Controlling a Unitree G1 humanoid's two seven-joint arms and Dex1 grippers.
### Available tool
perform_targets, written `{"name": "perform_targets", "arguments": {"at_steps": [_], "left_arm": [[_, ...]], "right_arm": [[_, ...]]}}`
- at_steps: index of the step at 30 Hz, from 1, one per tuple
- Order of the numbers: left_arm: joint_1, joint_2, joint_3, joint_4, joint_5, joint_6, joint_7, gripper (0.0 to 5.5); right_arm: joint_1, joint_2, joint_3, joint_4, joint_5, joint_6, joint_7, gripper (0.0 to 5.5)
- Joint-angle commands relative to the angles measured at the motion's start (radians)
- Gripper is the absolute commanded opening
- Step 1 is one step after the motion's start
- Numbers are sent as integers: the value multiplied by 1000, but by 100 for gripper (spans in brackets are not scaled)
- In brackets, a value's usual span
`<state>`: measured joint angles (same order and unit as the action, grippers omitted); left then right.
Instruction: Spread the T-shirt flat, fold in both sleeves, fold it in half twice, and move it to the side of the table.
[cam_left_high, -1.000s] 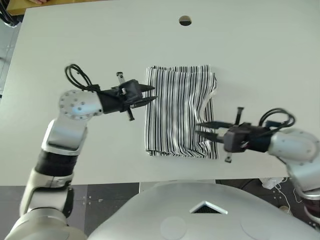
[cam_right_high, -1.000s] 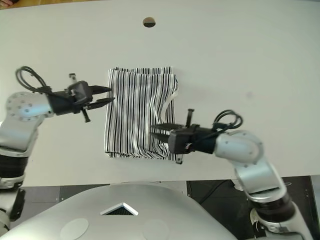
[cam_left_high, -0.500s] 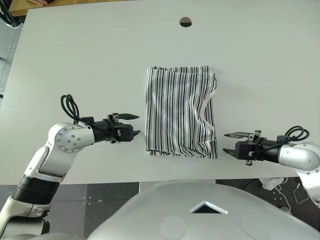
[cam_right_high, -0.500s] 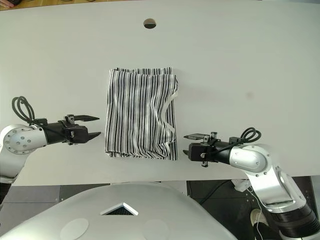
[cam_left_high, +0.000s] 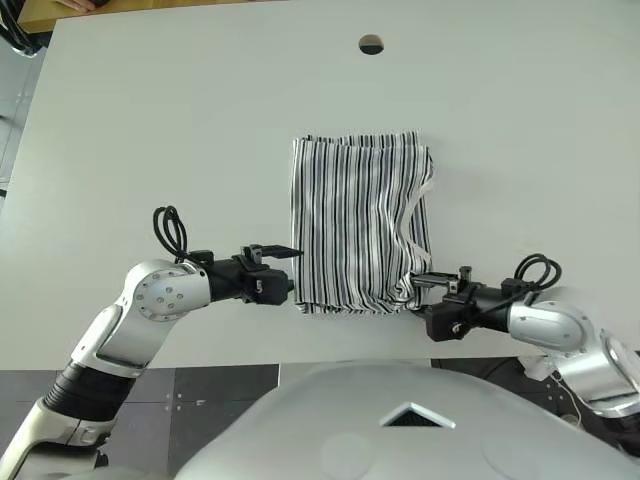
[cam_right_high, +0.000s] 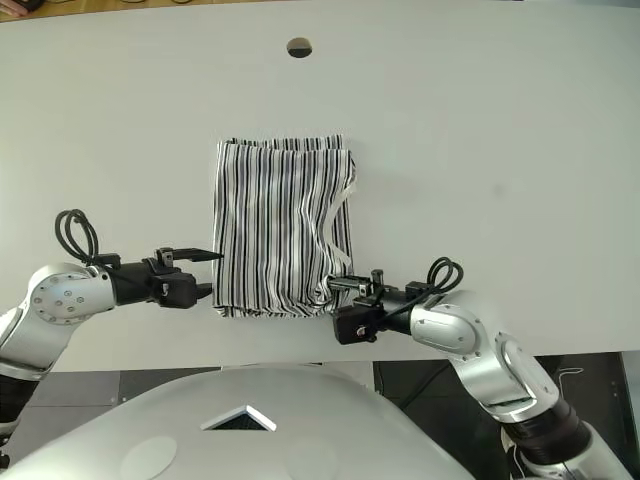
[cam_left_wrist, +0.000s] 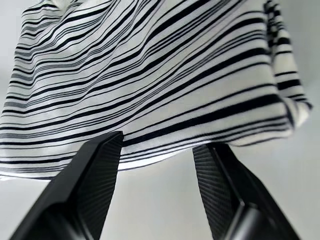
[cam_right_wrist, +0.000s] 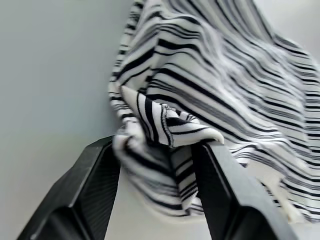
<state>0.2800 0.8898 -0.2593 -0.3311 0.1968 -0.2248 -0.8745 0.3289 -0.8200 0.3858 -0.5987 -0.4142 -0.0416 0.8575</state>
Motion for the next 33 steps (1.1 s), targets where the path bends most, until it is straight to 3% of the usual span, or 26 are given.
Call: {"name": "perform_targets", "arguments": {"at_steps": [1, 4, 15, 18, 21, 26, 33], "left_arm": [[17, 22, -18, 6, 7, 6, -33, 252], [18, 21, -24, -5, 0, 5, -40, 252], [55, 67, -32, -47, -64, -34, -111, 69], [93, 110, -21, -86, -128, -36, -163, 16], [71, 97, 8, -107, -204, 21, -171, 11], [-86, 3, 90, -55, -333, 237, -101, 11], [-255, -99, 157, 81, -443, 438, -60, 11]], "right_arm": [[-22, 20, 17, 27, -23, -8, -9, 242], [-21, 17, 27, 52, -26, -3, 3, 212], [14, 5, 17, 52, 14, 21, 21, 10], [67, -18, 4, -59, 146, 32, 71, 10], [38, 20, -36, -119, 277, 48, 69, 10], [-112, 128, -93, -38, 368, 89, -6, 10], [-326, 248, -84, 191, 365, 146, -75, 10]]}}
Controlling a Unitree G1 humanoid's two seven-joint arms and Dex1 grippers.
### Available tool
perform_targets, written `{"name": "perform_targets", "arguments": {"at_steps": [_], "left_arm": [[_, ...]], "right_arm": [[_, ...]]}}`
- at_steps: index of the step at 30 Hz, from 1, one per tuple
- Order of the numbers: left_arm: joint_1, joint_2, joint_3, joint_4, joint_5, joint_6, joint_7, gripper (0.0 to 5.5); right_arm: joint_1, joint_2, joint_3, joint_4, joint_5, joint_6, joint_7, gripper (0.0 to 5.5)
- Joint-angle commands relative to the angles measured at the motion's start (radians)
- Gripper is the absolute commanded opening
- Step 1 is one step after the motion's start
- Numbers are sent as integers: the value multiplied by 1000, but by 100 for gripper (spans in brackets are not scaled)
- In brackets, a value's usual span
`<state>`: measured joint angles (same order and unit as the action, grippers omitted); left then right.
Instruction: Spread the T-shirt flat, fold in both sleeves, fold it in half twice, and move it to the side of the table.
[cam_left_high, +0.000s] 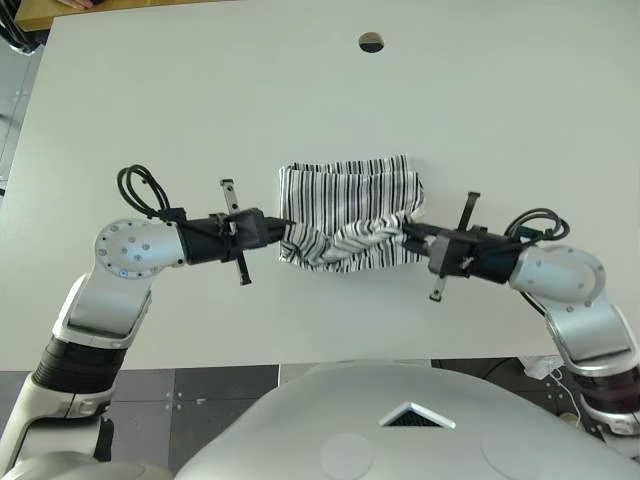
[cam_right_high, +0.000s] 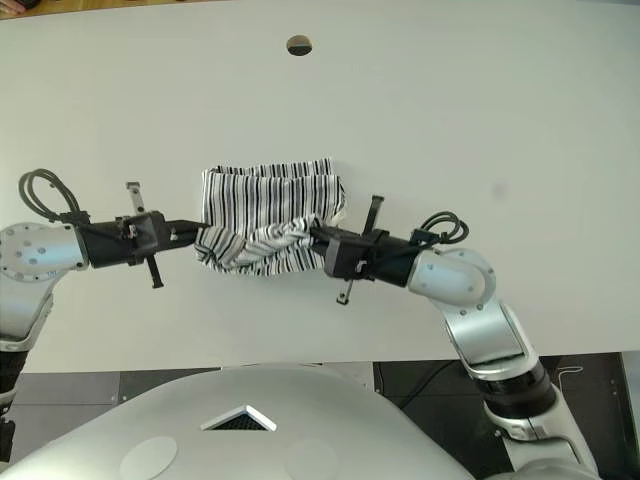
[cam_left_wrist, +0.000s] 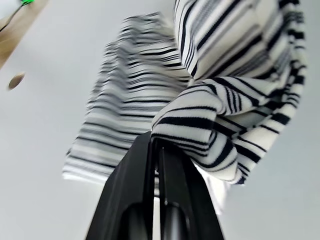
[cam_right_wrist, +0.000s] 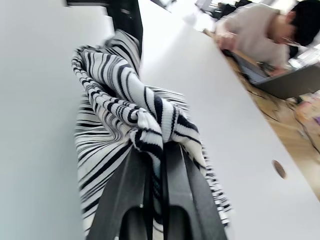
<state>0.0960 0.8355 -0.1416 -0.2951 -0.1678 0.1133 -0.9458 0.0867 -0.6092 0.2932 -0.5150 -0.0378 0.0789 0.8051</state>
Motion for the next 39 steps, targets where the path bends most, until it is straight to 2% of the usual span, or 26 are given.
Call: {"name": "perform_targets", "arguments": {"at_steps": [1, 6, 7, 12, 13, 22, 26, 30, 33, 36, 39], "left_arm": [[-103, -64, 54, 70, -110, 149, 20, 11], [-224, -133, 50, 199, -108, 279, 87, 11], [-231, -142, 41, 209, -101, 288, 95, 10], [-260, -201, 17, 246, -64, 351, 165, 89], [-273, -220, 22, 266, -57, 365, 194, 104], [-346, -304, 82, 425, 12, 368, 381, 109], [-359, -317, 111, 438, 7, 358, 407, 109], [-366, -348, 157, 418, -13, 283, 430, 96], [-345, -378, 179, 366, -36, 238, 430, 51], [-322, -412, 177, 364, -13, 182, 458, 10], [-317, -434, 173, 389, 7, 138, 482, 10]], "right_arm": [[-118, 54, 10, 159, -14, 26, -31, 10], [-252, 124, 15, 372, -17, 23, -54, 10], [-270, 134, 23, 404, -21, 27, -52, 38], [-341, 195, 42, 537, -44, 25, -88, 122], [-354, 212, 34, 562, -46, 25, -109, 126], [-426, 325, -136, 683, 59, 132, -263, 126], [-423, 330, -147, 679, 58, 144, -282, 126], [-402, 332, -122, 611, 36, 105, -294, 126], [-365, 344, -70, 508, 30, 103, -282, 74], [-331, 391, 31, 469, 13, 120, -276, 14], [-325, 450, 112, 535, -4, 144, -279, 14]]}}
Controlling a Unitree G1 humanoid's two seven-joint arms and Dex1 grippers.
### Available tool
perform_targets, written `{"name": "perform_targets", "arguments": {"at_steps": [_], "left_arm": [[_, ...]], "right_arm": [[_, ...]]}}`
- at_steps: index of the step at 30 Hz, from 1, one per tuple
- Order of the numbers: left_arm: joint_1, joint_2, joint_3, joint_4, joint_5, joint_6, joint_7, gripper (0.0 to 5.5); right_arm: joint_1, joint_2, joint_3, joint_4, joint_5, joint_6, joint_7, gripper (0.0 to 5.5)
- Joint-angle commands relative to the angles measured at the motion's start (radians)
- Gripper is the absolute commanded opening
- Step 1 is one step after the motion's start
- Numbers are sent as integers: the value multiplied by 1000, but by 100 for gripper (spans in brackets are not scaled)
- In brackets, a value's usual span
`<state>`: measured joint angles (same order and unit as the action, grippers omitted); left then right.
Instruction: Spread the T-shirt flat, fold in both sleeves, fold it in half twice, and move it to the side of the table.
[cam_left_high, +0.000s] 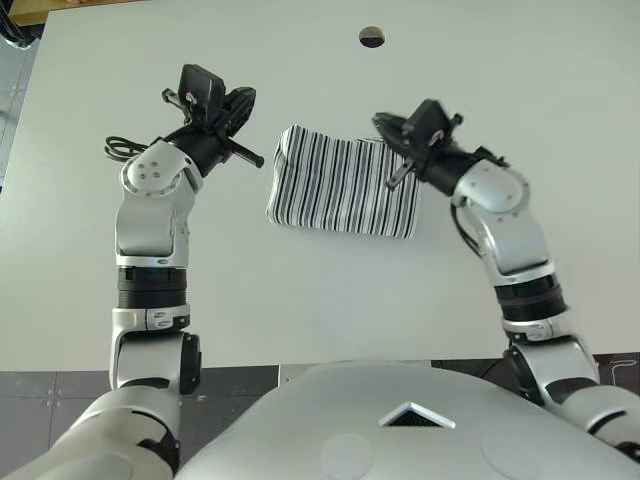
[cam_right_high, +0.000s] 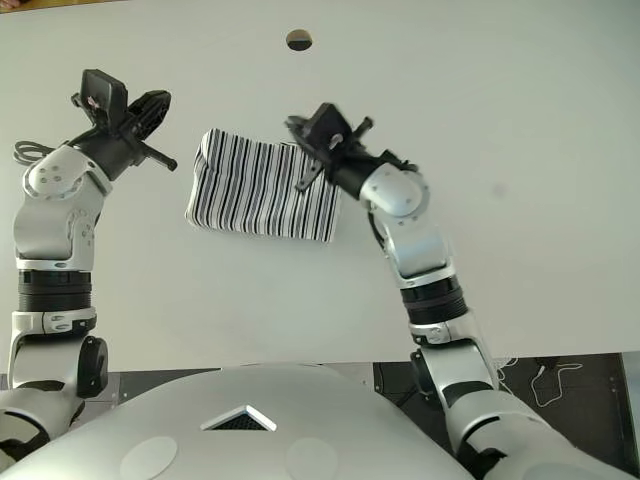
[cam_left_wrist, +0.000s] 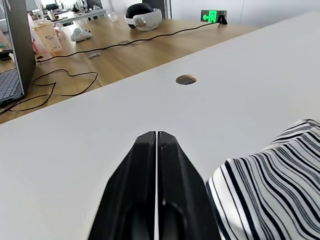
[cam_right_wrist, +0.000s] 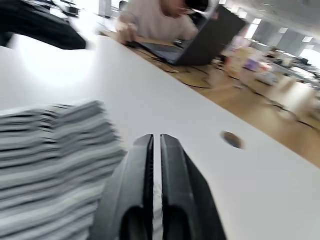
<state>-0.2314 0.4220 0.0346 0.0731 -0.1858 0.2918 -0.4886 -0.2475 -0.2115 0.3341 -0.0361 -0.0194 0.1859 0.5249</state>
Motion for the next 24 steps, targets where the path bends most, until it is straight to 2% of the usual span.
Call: {"name": "perform_targets", "arguments": {"at_steps": [1, 5, 10, 19, 22, 24], "left_arm": [[8, -26, -2, 27, 28, -47, 29, 10], [4, -35, 1, 44, 31, -66, 35, 10], [-9, -50, 8, 75, 51, -93, 77, 10], [-9, -50, 19, 74, 52, -99, 90, 10], [-4, -47, 22, 60, 50, -97, 86, 10], [1, -45, 24, 54, 48, -97, 83, 10]], "right_arm": [[11, 72, 94, 89, -27, 43, 1, 14], [14, 112, 127, 220, -37, 76, -6, 14], [13, 84, 33, 287, -37, 113, -66, 14], [-27, -73, -477, 420, 98, 18, -329, 14], [-27, -98, -592, 451, 132, -21, -413, 14], [-23, -96, -621, 460, 128, -52, -459, 14]]}}
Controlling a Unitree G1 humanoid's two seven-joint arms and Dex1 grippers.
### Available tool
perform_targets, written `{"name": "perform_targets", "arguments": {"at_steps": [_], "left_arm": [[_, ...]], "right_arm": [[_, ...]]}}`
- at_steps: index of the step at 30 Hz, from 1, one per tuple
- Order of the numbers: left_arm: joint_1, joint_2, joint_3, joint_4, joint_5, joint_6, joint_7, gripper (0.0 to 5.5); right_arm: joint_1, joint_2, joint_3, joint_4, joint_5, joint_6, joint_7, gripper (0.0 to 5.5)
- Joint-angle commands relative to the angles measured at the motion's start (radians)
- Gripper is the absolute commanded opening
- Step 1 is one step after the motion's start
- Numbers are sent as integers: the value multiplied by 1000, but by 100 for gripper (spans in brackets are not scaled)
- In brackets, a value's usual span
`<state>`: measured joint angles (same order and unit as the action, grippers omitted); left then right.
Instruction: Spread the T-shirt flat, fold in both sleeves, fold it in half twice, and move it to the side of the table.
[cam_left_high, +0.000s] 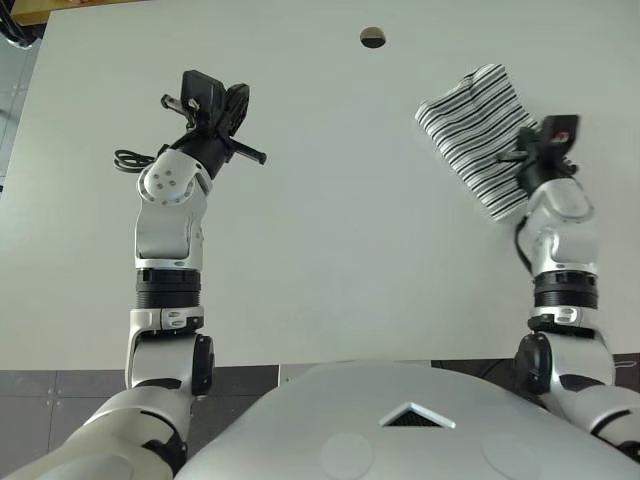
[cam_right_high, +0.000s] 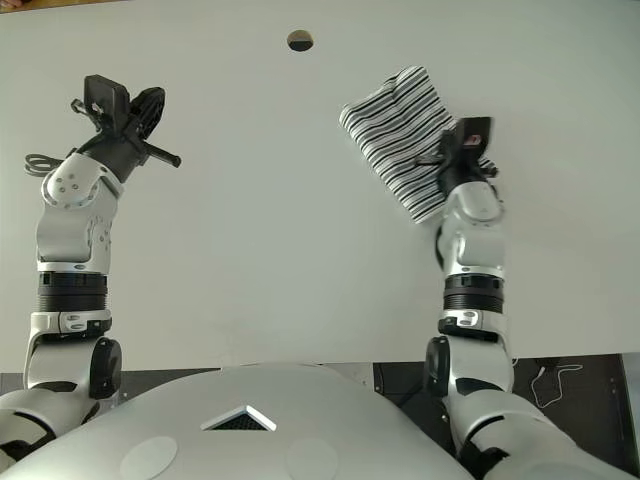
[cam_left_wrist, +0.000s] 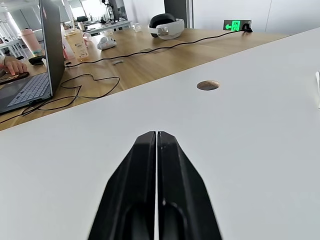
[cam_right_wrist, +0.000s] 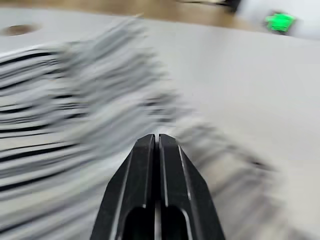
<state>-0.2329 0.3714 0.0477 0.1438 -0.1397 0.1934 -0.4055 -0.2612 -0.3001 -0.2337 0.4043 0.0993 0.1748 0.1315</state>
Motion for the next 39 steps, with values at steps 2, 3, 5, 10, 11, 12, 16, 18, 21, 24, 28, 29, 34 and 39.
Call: {"name": "perform_targets", "arguments": {"at_steps": [2, 3, 5, 10, 11, 12, 16, 18, 21, 24, 28, 29, 34, 39], "left_arm": [[7, 10, 14, -21, 0, 3, -4, 10], [12, 11, 15, -29, -2, 5, -6, 10], [26, 10, 17, -50, -5, 9, -9, 10], [70, -49, 60, -163, -54, -46, 33, 10], [107, -84, 75, -222, -57, -73, 73, 10], [156, -115, 79, -281, -41, -110, 115, 10], [301, -209, 47, -388, 54, -268, 232, 10], [323, -244, 33, -351, 109, -369, 281, 10], [274, -229, 26, -258, 183, -450, 315, 10], [178, -215, 59, -138, 157, -431, 318, 10], [143, -203, 74, -57, 123, -388, 289, 10], [139, -199, 67, -50, 127, -389, 283, 10], [128, -192, 67, -28, 105, -358, 267, 10], [115, -187, 78, -6, 91, -347, 267, 10]], "right_arm": [[-5, 4, -53, 17, -11, -66, -107, 14], [-1, 12, -48, 11, -24, -77, -133, 14], [1, 24, -46, 5, -38, -88, -173, 14], [62, 66, -36, -273, 23, -279, -112, 14], [92, 77, -10, -389, 14, -331, -99, 14], [123, 89, 17, -485, -5, -379, -94, 14], [255, 118, 81, -684, -91, -500, -95, 14], [315, 116, 90, -706, -132, -564, -93, 14], [347, 118, 56, -661, -98, -606, -97, 14], [341, 104, 28, -628, -92, -605, -102, 14], [305, 98, 9, -596, -74, -581, -103, 14], [312, 99, 14, -593, -83, -582, -101, 14], [313, 99, 48, -575, -160, -591, -107, 14], [262, 110, 22, -523, -290, -518, -229, 14]]}}
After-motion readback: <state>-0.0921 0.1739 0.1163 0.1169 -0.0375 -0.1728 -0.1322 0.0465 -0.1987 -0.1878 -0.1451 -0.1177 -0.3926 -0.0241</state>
